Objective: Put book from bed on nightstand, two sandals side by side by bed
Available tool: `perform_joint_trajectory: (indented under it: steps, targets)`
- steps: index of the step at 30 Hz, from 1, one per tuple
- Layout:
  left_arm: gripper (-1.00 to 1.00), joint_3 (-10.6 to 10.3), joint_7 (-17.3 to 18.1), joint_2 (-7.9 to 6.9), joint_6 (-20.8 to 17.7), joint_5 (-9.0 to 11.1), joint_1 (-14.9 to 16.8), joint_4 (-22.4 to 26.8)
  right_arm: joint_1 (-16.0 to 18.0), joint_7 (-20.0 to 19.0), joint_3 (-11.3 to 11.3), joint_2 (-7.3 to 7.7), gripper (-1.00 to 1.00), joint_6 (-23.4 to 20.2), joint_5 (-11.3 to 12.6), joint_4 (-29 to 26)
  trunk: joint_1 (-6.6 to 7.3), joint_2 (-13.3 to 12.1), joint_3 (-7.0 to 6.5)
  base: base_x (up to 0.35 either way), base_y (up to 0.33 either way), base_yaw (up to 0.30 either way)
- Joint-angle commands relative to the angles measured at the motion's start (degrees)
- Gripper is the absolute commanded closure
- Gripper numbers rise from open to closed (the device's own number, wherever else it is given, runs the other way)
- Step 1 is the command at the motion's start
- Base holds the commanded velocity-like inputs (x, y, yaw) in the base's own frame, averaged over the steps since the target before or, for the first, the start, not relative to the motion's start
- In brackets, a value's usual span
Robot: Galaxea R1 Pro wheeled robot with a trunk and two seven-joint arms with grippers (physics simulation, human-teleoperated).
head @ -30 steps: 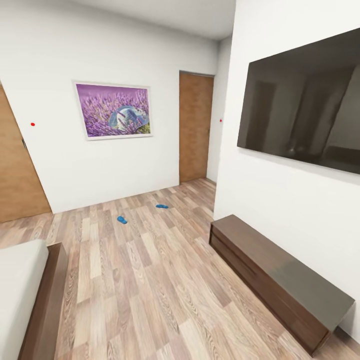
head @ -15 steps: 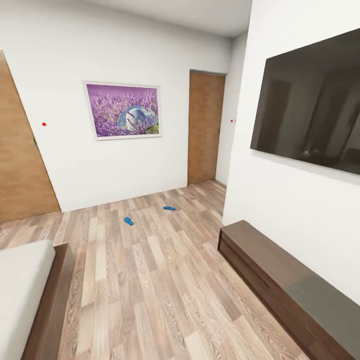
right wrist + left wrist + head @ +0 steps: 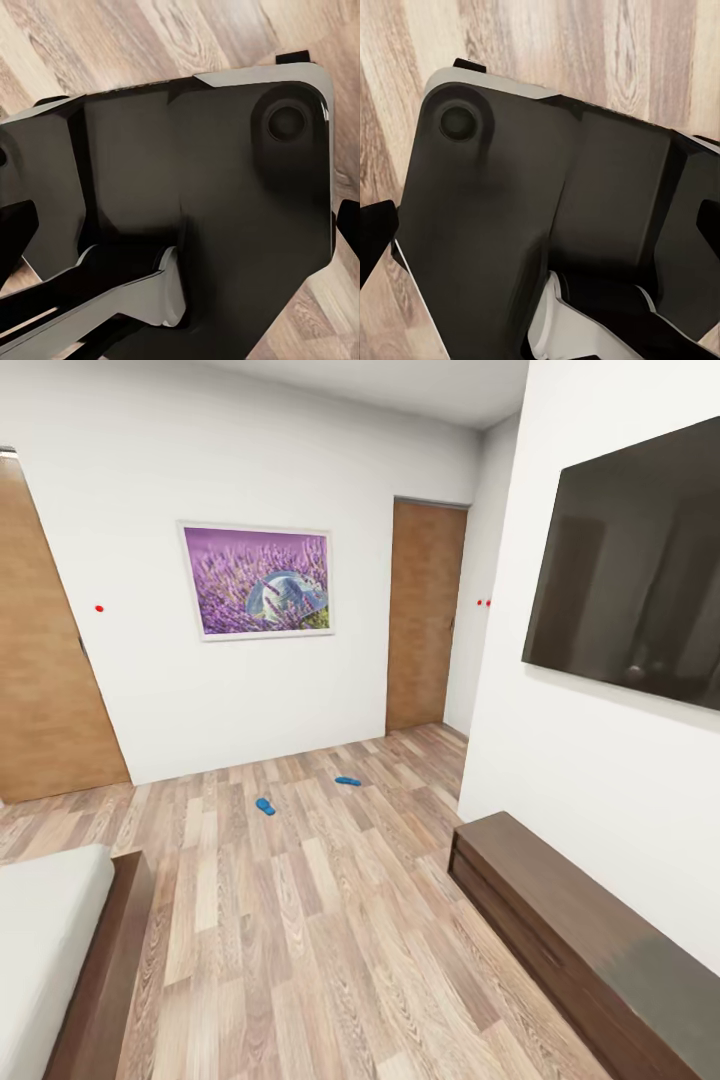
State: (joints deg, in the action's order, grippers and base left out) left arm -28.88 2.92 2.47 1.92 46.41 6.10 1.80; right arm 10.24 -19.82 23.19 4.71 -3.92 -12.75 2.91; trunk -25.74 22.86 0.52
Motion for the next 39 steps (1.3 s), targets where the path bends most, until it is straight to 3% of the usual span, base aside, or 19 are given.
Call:
perform_joint_trajectory:
  steps: [1, 39]
  targets:
    - [-1.0, -0.5, 0.2, 0.01, 0.2, 0.6, 0.1, -0.1, 0.0, -0.2, 0.5, 0.02, -1.0, -0.1, -0.4, 0.1, -0.04, 0.1, 0.05, 0.212, 0.0, 0.069]
    - [-1.0, -0.4, 0.2, 0.0, 0.4, 0.6, 0.1, -0.1, 0.0, -0.2, 0.7, -1.97, -1.0, -0.1, -0.3, 0.1, -0.04, 0.1, 0.05, 0.211, 0.0, 0.04]
